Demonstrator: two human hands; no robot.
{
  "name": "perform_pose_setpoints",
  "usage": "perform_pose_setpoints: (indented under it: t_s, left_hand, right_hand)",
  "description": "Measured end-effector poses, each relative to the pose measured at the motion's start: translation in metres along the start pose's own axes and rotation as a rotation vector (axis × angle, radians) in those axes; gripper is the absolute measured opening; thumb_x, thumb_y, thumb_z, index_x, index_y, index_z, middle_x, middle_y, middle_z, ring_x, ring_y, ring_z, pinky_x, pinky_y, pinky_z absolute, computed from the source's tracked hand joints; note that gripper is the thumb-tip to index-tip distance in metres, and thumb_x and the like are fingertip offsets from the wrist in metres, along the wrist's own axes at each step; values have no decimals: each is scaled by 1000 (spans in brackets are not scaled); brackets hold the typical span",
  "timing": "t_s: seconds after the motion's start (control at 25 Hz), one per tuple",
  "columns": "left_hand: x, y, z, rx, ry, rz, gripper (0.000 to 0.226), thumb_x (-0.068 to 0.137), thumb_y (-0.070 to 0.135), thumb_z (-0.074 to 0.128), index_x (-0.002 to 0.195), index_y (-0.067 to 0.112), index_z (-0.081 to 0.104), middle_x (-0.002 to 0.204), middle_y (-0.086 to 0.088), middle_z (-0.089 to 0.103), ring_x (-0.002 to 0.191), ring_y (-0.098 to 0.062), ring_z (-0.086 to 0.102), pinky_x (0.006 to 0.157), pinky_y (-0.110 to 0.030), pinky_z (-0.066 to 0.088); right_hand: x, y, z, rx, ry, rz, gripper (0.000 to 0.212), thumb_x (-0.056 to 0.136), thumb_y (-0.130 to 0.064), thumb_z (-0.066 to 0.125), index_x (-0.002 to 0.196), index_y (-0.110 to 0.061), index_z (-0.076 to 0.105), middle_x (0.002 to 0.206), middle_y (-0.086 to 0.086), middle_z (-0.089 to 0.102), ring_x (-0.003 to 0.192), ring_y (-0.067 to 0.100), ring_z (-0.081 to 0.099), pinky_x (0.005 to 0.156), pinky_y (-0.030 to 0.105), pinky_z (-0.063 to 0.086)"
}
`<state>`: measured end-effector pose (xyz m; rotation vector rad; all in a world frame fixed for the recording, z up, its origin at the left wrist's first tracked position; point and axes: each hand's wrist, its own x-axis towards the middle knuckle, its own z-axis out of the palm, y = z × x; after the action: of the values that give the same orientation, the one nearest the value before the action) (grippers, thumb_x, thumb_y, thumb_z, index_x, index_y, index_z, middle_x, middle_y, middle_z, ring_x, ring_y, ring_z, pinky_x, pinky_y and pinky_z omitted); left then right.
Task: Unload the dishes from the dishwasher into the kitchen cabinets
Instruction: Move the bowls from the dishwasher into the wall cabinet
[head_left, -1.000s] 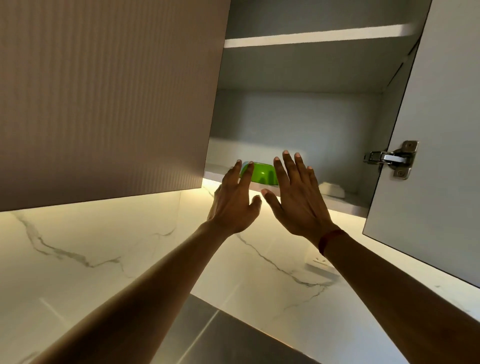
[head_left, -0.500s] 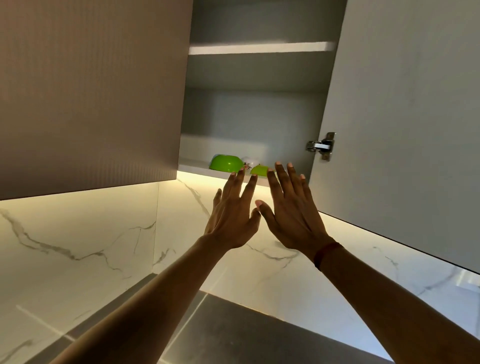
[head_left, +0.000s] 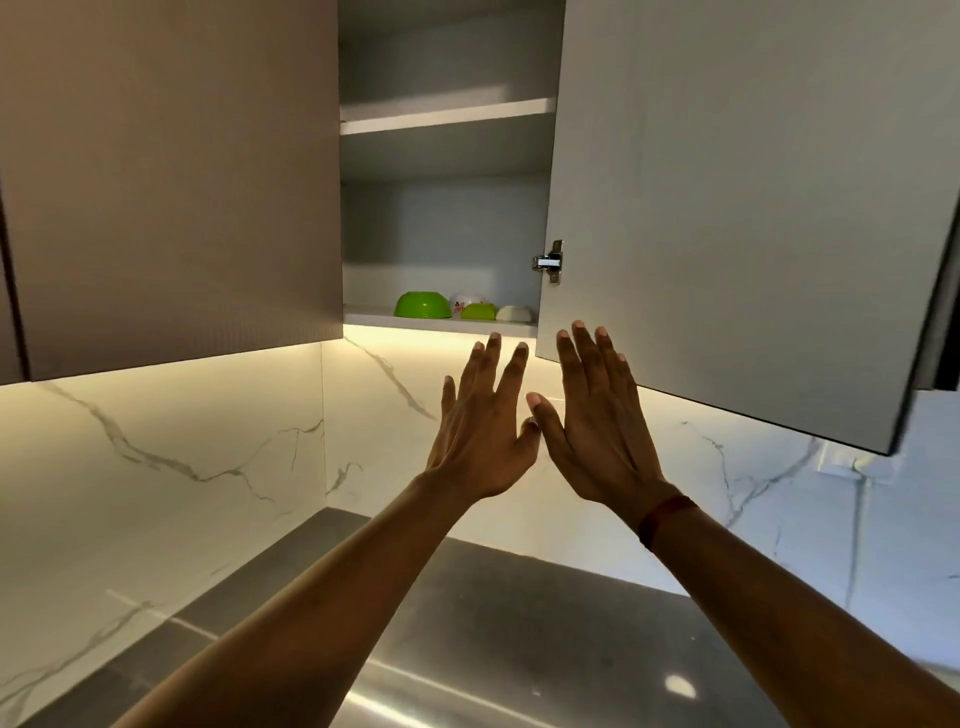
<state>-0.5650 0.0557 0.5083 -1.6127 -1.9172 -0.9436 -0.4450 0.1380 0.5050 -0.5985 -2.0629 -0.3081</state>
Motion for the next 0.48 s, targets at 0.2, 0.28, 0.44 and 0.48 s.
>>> perform_pose_setpoints:
  t_s: [0.2, 0.28, 0.44, 0.48]
  left_hand:
    - [-10, 51, -17, -64, 0, 105, 81, 92, 40, 55, 154, 25, 4, 162, -5, -7, 149, -24, -7, 119, -54, 6]
    - [-8, 75, -22, -112, 3, 168, 83, 91, 38, 58, 153, 24, 5, 162, -5, -6, 149, -24, -6, 119, -54, 7]
    - [-2, 116, -24, -204, -17, 276, 83, 91, 36, 59, 153, 25, 4, 162, -3, -7, 149, -22, -7, 120, -50, 10]
    - [-2, 123, -24, -215, -29, 302, 83, 91, 36, 59, 153, 25, 4, 162, -3, -7, 149, -23, -7, 120, -50, 11]
  right_hand:
    - [-25, 4, -64, -28, 96, 17, 70, 97, -56, 19, 153, -14, 18, 161, 8, 14, 149, 24, 5, 120, 43, 9]
    - [-33, 10, -92, -65, 130, 37, 68, 98, -55, 20, 152, -13, 22, 160, 10, 18, 149, 25, 9, 120, 44, 13]
    - [-43, 24, -133, -173, 163, 99, 66, 98, -53, 23, 152, -14, 22, 160, 9, 19, 149, 24, 9, 120, 44, 14]
    - [-45, 27, -142, -194, 164, 121, 66, 98, -53, 24, 152, -14, 22, 159, 9, 20, 149, 24, 9, 120, 45, 14]
